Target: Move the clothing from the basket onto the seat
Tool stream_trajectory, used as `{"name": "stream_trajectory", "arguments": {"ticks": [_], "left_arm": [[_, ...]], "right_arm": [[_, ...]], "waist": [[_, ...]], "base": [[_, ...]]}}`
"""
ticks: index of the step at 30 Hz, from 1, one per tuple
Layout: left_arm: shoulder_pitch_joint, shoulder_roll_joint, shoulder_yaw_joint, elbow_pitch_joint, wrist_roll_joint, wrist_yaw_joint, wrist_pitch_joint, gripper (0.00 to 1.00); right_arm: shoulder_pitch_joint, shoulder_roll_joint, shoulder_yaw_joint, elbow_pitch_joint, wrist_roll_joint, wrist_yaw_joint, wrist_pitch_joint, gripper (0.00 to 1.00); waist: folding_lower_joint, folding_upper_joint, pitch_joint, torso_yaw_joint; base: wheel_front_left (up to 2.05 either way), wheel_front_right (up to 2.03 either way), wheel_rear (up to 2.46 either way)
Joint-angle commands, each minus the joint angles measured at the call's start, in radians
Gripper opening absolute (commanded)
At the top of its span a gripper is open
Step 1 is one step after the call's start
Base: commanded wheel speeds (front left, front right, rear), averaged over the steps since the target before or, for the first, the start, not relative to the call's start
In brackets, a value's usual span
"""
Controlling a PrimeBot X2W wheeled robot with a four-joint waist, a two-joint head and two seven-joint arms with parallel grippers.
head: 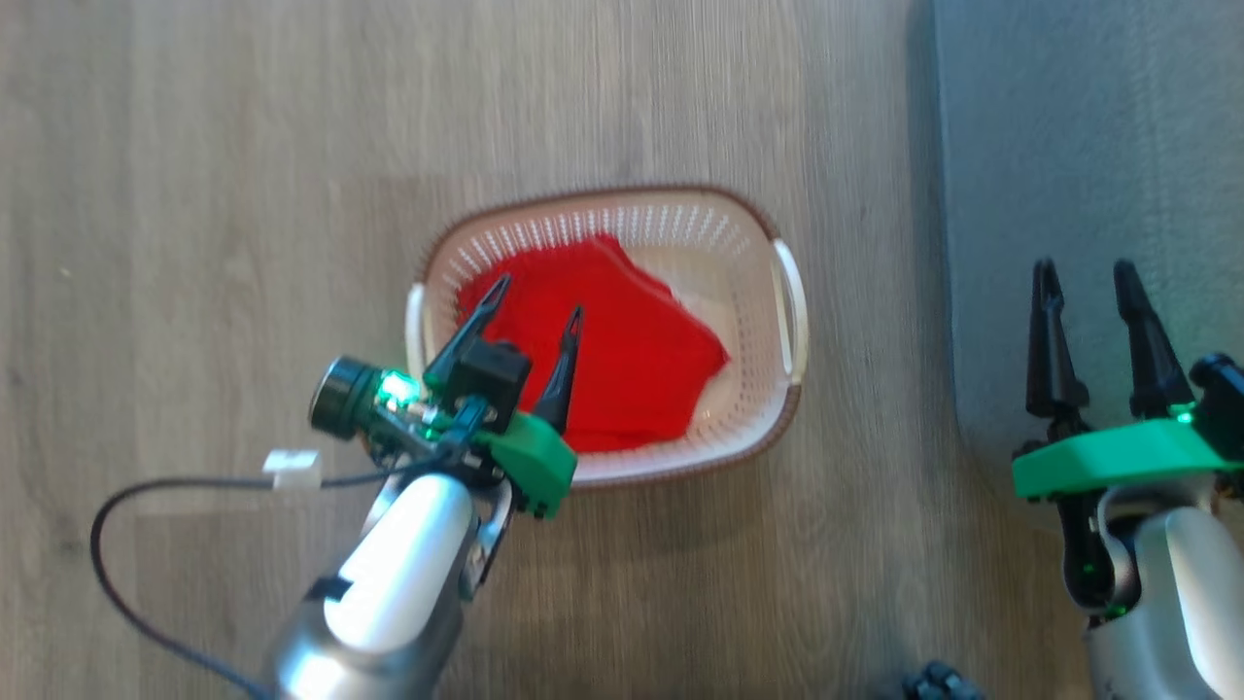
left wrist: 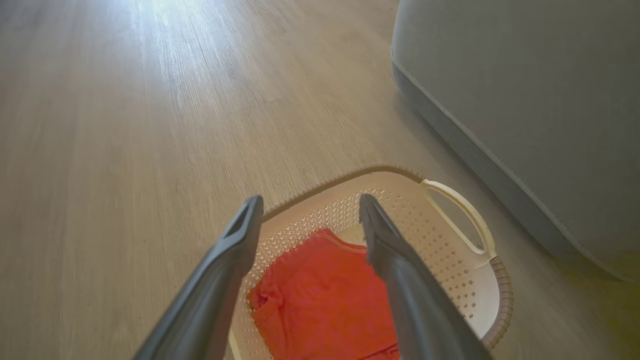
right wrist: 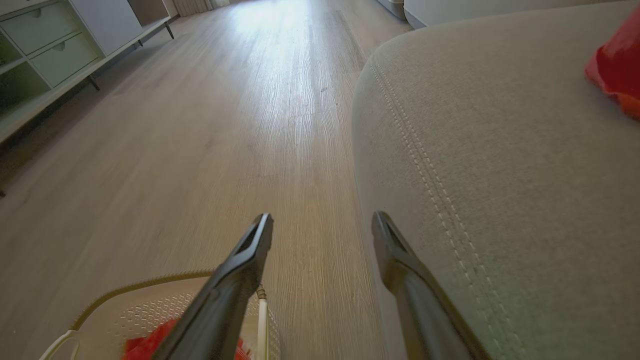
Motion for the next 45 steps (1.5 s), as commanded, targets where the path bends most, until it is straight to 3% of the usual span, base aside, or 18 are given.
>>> {"name": "stream_trajectory", "arguments": {"ticks": [1,12,18,28,41,45], "left_arm": [[-0.047,0.003,0.009,0.011,0.016,-0.007,-0.005,1.0],[-0.297,0.003,-0.084,0.262,0.055,-0.055,-0.005,1.0],[-0.433,0.003,-0.151,0.481,0.106,-0.074,-0.005,1.0],[-0.594,0.004,-0.142,0.74,0.08,-0.104,-0.005,1.0],[-0.665,0.012,-0.206,0.795,0.114,-0.097,0.129,1.0],[-0.681,0.011,-0.199,0.797,0.098,-0.063,0.171,1.0]], "right_arm": [[-0.012,-0.013,0.03,-0.041,-0.009,0.007,-0.009,1.0],[-0.055,0.001,0.065,-0.114,-0.007,0.007,-0.009,1.0],[-0.078,0.013,0.093,-0.17,-0.006,0.007,-0.009,1.0],[-0.116,0.041,0.163,-0.225,0.004,0.007,-0.009,1.0],[-0.079,0.055,0.202,-0.261,0.031,0.007,-0.009,1.0],[-0.061,0.057,0.21,-0.28,0.029,0.007,-0.009,1.0]], "waist": [[-0.0003,0.0,0.115,-0.039],[-0.0003,0.0,0.324,-0.102],[-0.0003,0.0,0.41,-0.134],[-0.0003,0.0,0.506,-0.202],[-0.0003,0.0,0.547,-0.224],[-0.0003,0.0,0.558,-0.222]], "base": [[0.0,0.0,0.0],[0.0,0.0,0.0],[0.0,0.0,0.0],[0.0,0.0,0.0],[0.0,0.0,0.0],[0.0,0.0,0.0]]}}
